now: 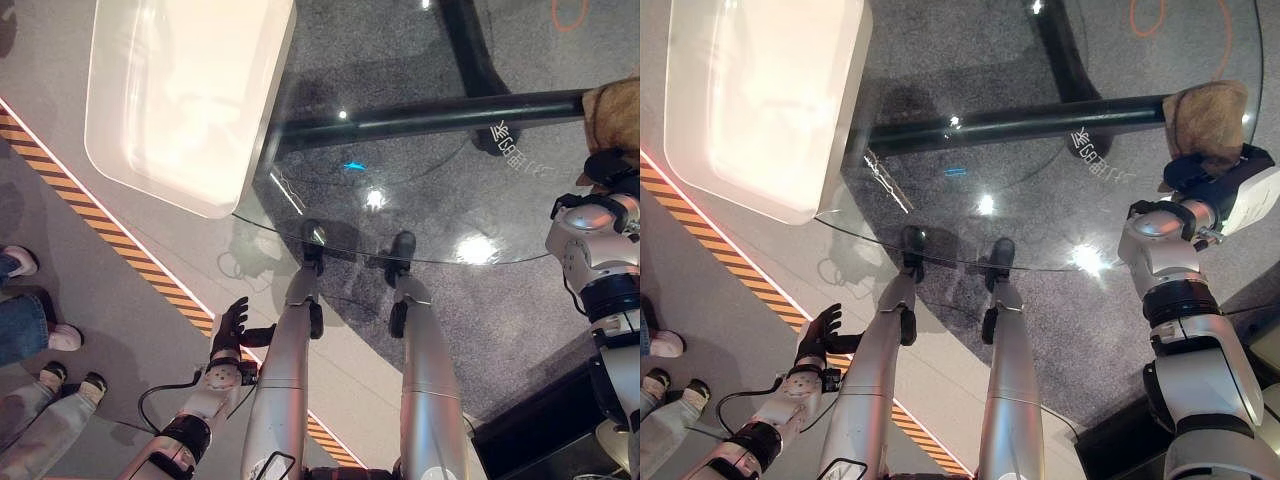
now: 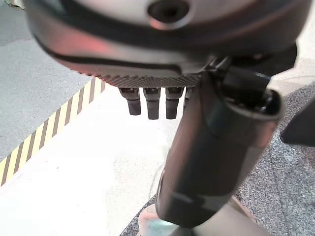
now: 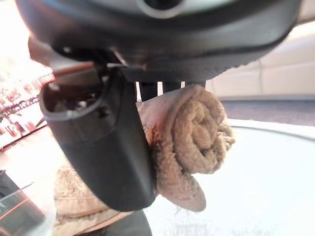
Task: Wipe the table with a cloth and put it in the basket.
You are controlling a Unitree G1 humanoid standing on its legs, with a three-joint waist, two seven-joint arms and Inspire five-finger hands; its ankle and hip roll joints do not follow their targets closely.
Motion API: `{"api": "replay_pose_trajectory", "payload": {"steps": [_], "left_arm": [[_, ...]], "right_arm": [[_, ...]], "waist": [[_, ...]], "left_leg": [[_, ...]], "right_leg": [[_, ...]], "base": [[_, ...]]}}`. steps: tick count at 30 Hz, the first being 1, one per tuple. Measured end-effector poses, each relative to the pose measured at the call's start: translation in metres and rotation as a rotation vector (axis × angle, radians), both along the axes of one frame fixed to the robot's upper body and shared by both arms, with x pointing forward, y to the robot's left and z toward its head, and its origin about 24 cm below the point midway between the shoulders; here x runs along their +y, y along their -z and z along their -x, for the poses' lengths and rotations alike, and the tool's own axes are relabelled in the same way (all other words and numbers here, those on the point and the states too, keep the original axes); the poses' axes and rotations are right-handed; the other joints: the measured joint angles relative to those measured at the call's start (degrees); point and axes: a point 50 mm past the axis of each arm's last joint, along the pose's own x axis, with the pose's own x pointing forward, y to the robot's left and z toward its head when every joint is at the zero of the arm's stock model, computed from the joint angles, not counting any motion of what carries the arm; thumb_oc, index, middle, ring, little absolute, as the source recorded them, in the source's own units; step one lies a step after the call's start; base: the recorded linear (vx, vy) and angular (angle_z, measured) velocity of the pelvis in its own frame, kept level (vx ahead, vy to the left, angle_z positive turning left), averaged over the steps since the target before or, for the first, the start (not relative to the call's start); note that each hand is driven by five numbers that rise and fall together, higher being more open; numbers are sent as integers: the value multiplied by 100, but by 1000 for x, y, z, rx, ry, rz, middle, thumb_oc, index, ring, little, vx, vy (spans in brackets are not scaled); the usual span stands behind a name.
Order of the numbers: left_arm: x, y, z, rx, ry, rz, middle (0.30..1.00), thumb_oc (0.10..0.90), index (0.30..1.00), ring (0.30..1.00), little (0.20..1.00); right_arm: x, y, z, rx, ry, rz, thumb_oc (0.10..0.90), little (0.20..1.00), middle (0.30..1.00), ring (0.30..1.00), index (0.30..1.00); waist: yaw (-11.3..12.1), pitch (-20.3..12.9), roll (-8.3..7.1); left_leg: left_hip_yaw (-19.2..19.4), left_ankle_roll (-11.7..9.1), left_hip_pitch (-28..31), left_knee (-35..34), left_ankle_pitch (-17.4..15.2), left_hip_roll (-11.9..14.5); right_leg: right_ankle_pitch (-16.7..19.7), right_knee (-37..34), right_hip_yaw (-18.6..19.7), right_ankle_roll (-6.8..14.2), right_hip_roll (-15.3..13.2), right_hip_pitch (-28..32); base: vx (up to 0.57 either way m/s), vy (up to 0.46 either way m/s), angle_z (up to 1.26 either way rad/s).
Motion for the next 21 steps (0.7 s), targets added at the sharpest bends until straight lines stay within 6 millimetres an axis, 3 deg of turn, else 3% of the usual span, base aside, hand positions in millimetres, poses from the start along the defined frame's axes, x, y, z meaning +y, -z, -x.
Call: {"api": "replay_pose_trajectory", "payload": {"steps": [8, 16, 21], "left_arm": [[-4, 0, 0, -2, 5, 15, 900, 800, 900, 900, 900], [-9, 0, 0, -8, 8, 36, 900, 800, 900, 900, 900], [-10, 1, 2, -4, -1, 48, 900, 800, 900, 900, 900]], "right_arm": [[12, -15, -5, -50, -55, 25, 100, 200, 300, 300, 300], [45, -60, -14, -132, -165, 132, 100, 200, 300, 300, 300], [55, -69, -16, -103, -186, 188, 100, 200, 300, 300, 300]], "waist": [[119, -1, 38], [208, 19, 84], [243, 17, 81]], "left_leg": [[-8, 27, 75, -48, 31, -4], [-83, 2, 32, -88, 99, -42], [-142, -27, 25, -60, 93, -62]], "right_leg": [[28, -8, -5, 18, 1, 71], [-13, 98, -64, 6, -40, 2], [-86, 180, -170, -11, -79, 32]], "base": [[0, 4, 0], [12, 24, 5], [-10, 7, 9]]}}
